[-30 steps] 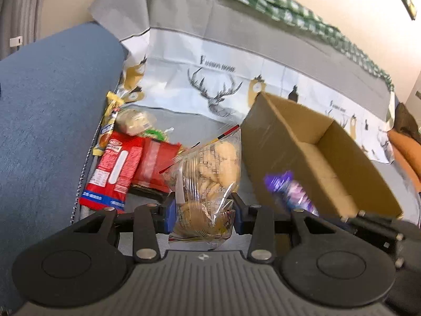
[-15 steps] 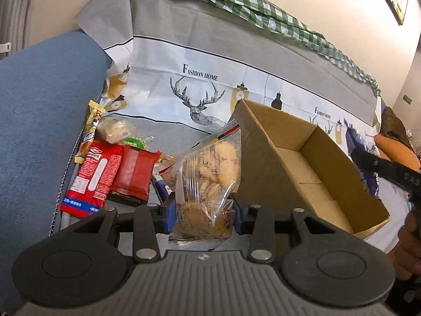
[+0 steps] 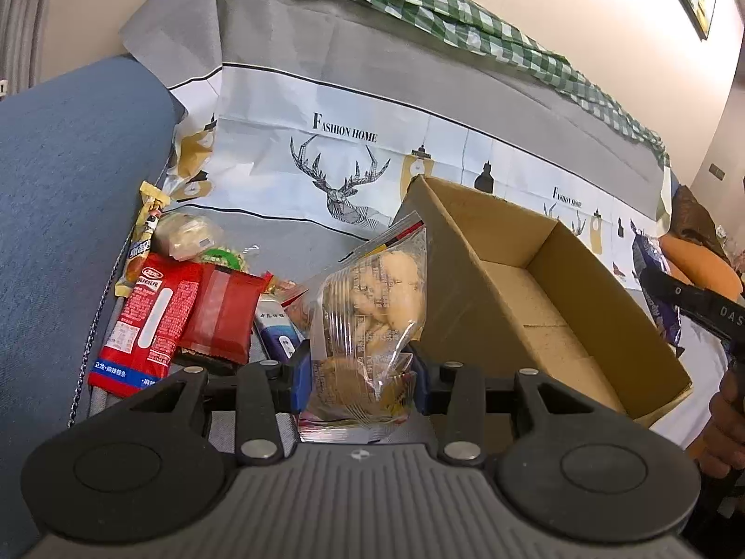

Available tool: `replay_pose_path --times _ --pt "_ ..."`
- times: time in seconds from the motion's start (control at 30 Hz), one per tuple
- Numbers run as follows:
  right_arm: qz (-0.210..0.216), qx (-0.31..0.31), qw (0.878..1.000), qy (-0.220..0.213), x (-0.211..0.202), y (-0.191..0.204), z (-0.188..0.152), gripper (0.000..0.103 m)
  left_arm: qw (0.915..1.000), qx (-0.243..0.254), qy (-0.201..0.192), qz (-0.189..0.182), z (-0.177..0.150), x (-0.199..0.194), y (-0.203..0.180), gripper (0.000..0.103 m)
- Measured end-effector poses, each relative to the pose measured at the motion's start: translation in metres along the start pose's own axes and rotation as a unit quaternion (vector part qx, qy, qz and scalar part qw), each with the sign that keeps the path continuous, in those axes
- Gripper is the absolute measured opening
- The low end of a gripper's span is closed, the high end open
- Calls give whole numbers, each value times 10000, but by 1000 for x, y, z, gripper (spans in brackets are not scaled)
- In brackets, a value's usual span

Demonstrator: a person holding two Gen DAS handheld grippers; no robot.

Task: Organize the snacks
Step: 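Lift the purple candy bar with the right tool while the left tool lifts the biscuit bag, then carry both snacks over the box and open both tools to drop them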

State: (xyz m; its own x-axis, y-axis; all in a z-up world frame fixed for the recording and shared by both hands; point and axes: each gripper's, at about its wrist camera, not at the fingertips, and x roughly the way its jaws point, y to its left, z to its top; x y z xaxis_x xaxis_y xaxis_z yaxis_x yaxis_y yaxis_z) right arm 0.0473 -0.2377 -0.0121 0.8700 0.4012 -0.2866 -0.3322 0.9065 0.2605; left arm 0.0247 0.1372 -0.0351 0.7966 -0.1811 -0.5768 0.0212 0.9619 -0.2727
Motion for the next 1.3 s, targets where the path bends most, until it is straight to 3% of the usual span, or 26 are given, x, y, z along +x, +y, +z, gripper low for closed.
replay_pose_path --times 0.4,0.57,0.7,1.07,1.3 --pt "100 -98 9999 5 7 4 0 15 9998 173 -20 88 13 -10 -19 45" --pt "141 -130 9998 27 10 6 0 15 9986 191 -392 -309 13 -23 -37 45" --pt "167 -167 9997 -3 7 7 0 15 9985 318 -334 -285 12 -14 -47 45" --pt "-39 -432 9991 -39 4 5 7 15 9928 214 -718 -939 28 -24 -67 45" --pt "-317 -572 9979 -33 8 -6 20 15 9907 288 -698 -1134 33 -6 -90 45"
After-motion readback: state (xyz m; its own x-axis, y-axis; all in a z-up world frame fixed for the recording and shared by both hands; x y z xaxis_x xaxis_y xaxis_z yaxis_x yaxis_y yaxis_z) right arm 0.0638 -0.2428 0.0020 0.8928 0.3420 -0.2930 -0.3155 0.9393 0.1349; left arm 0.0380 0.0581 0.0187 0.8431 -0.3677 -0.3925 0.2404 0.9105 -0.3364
